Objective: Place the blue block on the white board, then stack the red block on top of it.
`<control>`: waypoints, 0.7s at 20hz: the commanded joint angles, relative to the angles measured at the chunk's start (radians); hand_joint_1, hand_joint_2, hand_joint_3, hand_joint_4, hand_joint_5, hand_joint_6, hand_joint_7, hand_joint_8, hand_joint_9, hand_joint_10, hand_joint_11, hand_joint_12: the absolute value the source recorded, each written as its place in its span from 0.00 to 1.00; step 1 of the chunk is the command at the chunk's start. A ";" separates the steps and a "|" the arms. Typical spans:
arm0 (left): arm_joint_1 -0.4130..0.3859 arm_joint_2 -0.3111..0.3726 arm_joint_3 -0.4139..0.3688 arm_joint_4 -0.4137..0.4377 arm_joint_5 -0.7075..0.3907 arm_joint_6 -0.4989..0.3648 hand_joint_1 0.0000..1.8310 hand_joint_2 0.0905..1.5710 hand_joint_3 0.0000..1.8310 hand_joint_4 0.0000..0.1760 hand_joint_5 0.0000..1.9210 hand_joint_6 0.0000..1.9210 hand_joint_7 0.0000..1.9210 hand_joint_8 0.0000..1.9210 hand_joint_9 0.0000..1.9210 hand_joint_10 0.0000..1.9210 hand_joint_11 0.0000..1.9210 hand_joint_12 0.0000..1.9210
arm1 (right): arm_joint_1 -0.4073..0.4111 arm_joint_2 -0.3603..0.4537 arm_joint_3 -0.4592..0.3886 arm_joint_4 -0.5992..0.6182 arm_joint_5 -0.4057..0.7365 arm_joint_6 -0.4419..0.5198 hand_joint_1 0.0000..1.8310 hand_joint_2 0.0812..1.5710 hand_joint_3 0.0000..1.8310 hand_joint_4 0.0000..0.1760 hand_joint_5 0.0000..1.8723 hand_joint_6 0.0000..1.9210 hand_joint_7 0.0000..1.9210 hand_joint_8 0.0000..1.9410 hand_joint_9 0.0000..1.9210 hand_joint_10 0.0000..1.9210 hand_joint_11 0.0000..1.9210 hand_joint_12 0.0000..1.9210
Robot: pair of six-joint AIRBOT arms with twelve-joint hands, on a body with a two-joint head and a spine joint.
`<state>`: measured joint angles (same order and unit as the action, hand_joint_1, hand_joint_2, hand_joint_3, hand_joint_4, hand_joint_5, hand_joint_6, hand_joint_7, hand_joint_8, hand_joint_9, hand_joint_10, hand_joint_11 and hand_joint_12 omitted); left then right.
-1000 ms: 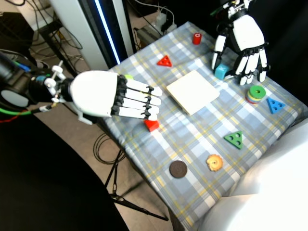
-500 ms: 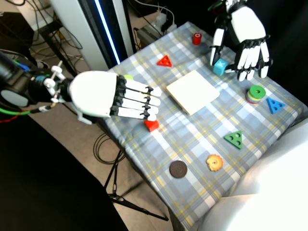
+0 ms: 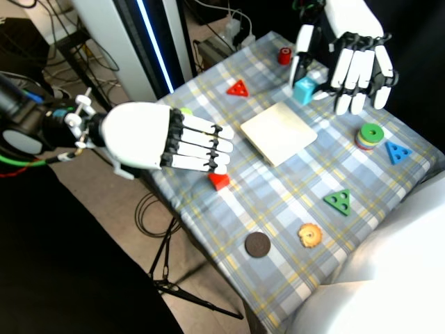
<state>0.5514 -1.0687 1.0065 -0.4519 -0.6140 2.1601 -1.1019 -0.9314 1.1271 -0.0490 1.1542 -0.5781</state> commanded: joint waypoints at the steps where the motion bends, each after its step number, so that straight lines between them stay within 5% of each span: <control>1: -0.017 -0.010 0.011 0.024 -0.083 -0.004 0.58 0.70 0.00 0.21 0.50 0.52 0.39 0.00 0.29 0.00 0.00 0.35 | 0.004 -0.002 0.004 0.022 0.123 0.007 0.37 0.89 0.00 0.00 0.35 0.00 0.37 0.00 0.35 0.00 0.21 0.31; 2: -0.019 -0.025 0.022 0.024 -0.070 -0.004 0.58 0.70 0.00 0.18 0.50 0.52 0.39 0.00 0.29 0.00 0.00 0.34 | 0.004 -0.002 0.005 0.022 0.123 0.007 0.38 0.89 0.00 0.00 0.35 0.00 0.37 0.00 0.35 0.00 0.21 0.31; 3: -0.020 -0.040 0.034 0.022 -0.055 -0.004 0.58 0.70 0.00 0.31 0.50 0.52 0.39 0.00 0.28 0.00 0.00 0.32 | 0.004 -0.003 0.006 0.021 0.123 0.007 0.38 0.89 0.00 0.00 0.35 0.00 0.37 0.00 0.35 0.00 0.21 0.31; 8: -0.026 -0.113 0.111 -0.023 0.004 -0.004 0.56 0.71 0.00 0.54 0.49 0.54 0.38 0.00 0.28 0.00 0.00 0.30 | 0.004 -0.006 0.008 0.019 0.123 0.007 0.37 0.89 0.00 0.00 0.35 0.00 0.37 0.00 0.35 0.00 0.20 0.34; 9: -0.027 -0.119 0.120 -0.030 0.008 -0.004 0.57 0.71 0.00 0.39 0.48 0.56 0.38 0.00 0.28 0.00 0.00 0.31 | 0.004 -0.007 0.008 0.018 0.123 0.007 0.38 0.89 0.00 0.00 0.35 0.00 0.37 0.00 0.35 0.00 0.21 0.34; 11: -0.030 -0.130 0.135 -0.038 0.024 -0.004 0.56 0.72 0.00 0.32 0.47 0.57 0.38 0.00 0.28 0.00 0.00 0.30 | 0.004 -0.007 0.009 0.017 0.123 0.007 0.38 0.89 0.00 0.00 0.36 0.00 0.37 0.00 0.36 0.00 0.21 0.34; 13: -0.031 -0.142 0.149 -0.050 0.034 -0.004 0.58 0.71 0.00 0.00 0.48 0.55 0.37 0.00 0.28 0.00 0.00 0.29 | 0.004 -0.007 0.009 0.017 0.123 0.007 0.38 0.89 0.00 0.00 0.35 0.00 0.37 0.00 0.35 0.00 0.20 0.34; 14: -0.030 -0.144 0.150 -0.051 0.035 -0.004 0.59 0.71 0.00 0.00 0.49 0.54 0.36 0.00 0.27 0.00 0.00 0.29 | 0.004 -0.007 0.009 0.017 0.123 0.007 0.38 0.89 0.00 0.00 0.35 0.00 0.36 0.00 0.35 0.00 0.20 0.34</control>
<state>0.5377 -1.2068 1.1542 -0.5251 -0.4820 2.1601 -1.1019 -0.9375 1.1332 -0.0536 1.1538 -0.5777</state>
